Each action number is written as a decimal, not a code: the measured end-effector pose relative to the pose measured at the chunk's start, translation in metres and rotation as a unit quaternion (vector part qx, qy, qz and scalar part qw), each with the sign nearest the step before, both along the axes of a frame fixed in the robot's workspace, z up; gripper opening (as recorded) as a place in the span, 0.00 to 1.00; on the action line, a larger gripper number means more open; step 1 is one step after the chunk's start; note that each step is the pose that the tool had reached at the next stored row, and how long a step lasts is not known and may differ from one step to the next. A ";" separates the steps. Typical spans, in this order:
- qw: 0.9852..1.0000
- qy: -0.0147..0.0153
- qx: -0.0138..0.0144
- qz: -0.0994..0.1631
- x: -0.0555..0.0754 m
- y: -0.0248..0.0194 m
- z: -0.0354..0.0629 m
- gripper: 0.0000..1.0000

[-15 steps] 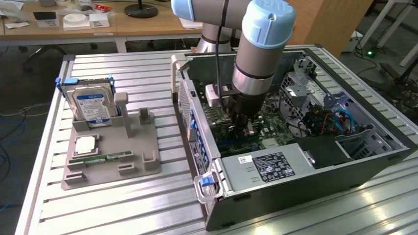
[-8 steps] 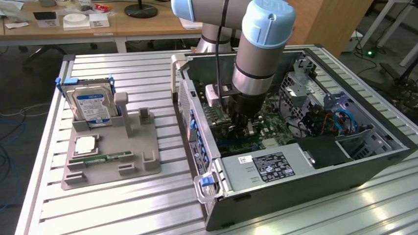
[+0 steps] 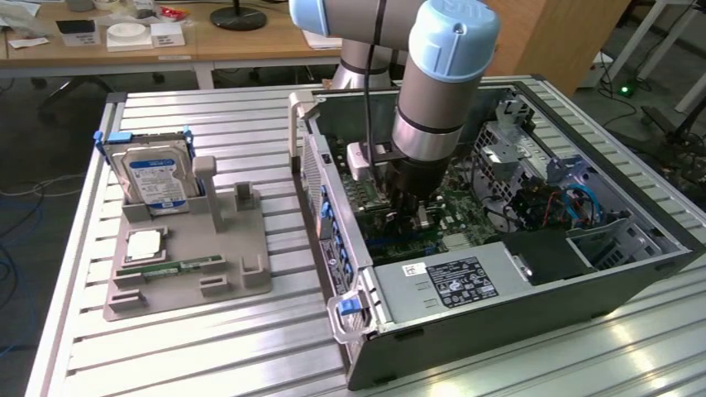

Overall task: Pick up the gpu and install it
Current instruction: 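Insert the gpu into the slot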

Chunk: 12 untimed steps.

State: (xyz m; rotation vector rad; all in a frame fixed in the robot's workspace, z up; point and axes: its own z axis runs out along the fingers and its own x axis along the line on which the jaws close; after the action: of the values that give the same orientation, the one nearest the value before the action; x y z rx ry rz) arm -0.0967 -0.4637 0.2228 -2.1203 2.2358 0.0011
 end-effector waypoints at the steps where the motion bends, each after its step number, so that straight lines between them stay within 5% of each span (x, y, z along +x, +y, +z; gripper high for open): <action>1: 1.000 0.001 0.000 0.000 0.000 0.0000 -0.0001 0.29; 3: 1.000 0.004 0.000 0.000 0.000 0.0000 -0.0001 0.29; 12: 1.000 0.004 0.000 0.000 0.000 -0.0001 -0.0023 0.29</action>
State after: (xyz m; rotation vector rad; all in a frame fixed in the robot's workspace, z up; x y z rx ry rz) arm -0.0967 -0.4638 0.2205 -2.1246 2.2406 0.0090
